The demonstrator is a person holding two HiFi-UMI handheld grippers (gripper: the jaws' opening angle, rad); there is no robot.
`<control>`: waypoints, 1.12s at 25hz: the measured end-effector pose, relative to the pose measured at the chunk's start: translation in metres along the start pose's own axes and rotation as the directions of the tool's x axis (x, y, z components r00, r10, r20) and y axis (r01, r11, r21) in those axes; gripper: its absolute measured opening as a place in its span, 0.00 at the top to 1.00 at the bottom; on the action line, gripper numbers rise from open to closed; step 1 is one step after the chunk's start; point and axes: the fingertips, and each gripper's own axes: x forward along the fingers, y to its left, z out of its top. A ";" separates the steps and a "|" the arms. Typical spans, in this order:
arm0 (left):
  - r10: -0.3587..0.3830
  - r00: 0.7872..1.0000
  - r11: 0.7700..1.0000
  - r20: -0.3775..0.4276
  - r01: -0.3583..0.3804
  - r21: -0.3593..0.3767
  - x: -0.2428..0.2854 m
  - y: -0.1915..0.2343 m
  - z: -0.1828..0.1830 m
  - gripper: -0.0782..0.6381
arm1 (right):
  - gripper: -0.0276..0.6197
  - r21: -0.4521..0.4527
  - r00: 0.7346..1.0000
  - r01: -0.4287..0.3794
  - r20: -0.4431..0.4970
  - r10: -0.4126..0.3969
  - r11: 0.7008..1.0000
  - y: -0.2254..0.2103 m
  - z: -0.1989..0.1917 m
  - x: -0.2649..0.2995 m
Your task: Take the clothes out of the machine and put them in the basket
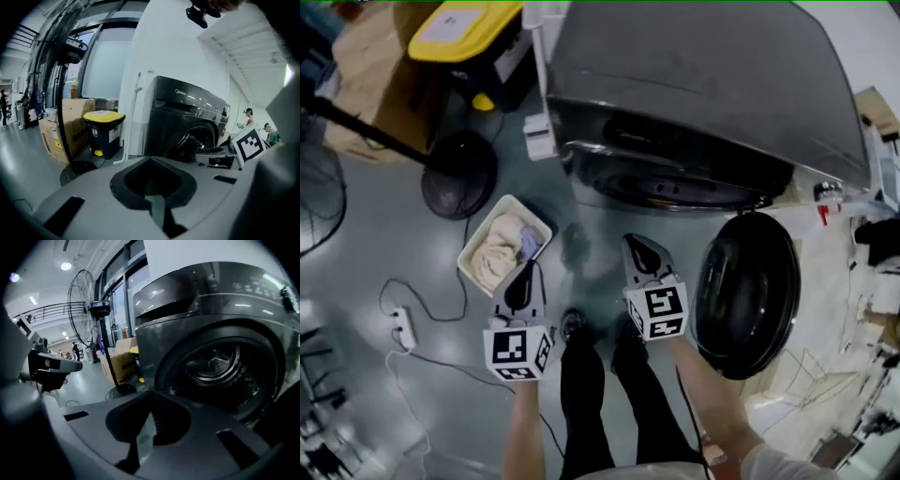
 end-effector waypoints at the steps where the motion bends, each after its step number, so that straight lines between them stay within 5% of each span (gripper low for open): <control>1: -0.016 1.000 1.000 -0.001 0.016 0.003 0.007 -0.014 0.005 0.86 | 0.92 0.015 0.999 0.033 0.007 -0.033 0.999 -0.019 0.002 -0.015; 9: -0.136 0.990 0.988 -0.018 0.137 0.075 0.024 -0.107 0.034 0.87 | 0.92 0.116 0.967 0.245 0.041 -0.251 0.963 -0.125 0.009 -0.135; 16: -0.184 0.983 0.975 -0.001 0.182 0.129 -0.015 -0.148 0.084 0.87 | 0.92 0.141 0.946 0.305 0.074 -0.317 0.942 -0.135 0.039 -0.217; 28: -0.223 0.966 0.956 0.130 0.190 0.223 -0.094 -0.202 0.251 0.87 | 0.92 0.121 0.898 0.333 0.263 -0.354 0.935 -0.137 0.221 -0.344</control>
